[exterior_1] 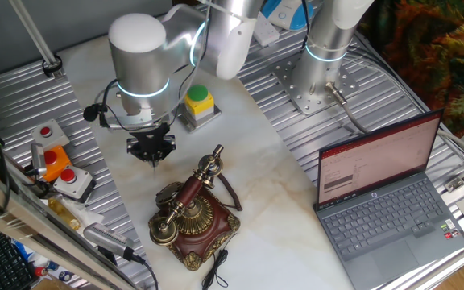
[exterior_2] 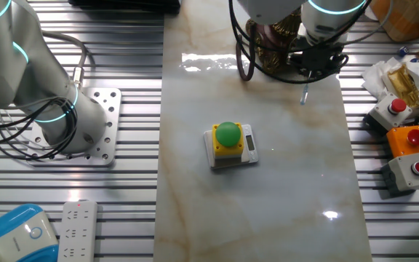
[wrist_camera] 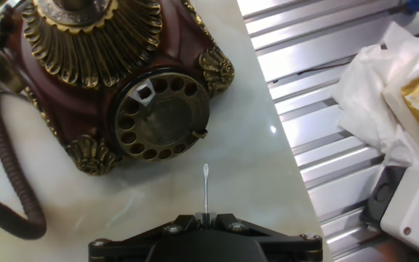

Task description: Dial a number on an old rotary phone

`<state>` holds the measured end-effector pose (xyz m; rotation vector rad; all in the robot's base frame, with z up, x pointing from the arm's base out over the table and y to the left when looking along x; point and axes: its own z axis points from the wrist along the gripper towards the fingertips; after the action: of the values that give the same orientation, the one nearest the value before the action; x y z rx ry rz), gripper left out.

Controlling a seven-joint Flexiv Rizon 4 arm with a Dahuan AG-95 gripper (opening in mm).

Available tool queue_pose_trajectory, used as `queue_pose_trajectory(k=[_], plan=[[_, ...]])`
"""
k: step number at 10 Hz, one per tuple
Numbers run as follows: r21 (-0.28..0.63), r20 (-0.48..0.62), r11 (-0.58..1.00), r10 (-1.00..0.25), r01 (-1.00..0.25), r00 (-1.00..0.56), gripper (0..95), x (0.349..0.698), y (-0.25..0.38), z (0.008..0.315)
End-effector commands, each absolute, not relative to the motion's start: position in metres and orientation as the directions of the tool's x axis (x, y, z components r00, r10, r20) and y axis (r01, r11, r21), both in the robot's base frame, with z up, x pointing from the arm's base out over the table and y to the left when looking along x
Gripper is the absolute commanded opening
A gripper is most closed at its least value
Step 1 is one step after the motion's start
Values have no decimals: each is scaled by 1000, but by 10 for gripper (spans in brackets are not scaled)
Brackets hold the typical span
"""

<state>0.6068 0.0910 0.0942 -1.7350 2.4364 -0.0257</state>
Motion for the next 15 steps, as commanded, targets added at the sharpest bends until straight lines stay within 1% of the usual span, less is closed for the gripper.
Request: queue_pose_trajectory(k=[1,4,9,13,15], plan=[[-108,-134,370,-925,-923,-355,0,607,91,94],[-114,-144,370,-924,-922,-353,0,607,91,94],[-135,-155,413,-907,-901,-393,0,607,91,94],[-152,-181,371,-922,-916,-343,0,607,91,94],[-153,-177,371,-922,-916,-344,0,607,91,94]])
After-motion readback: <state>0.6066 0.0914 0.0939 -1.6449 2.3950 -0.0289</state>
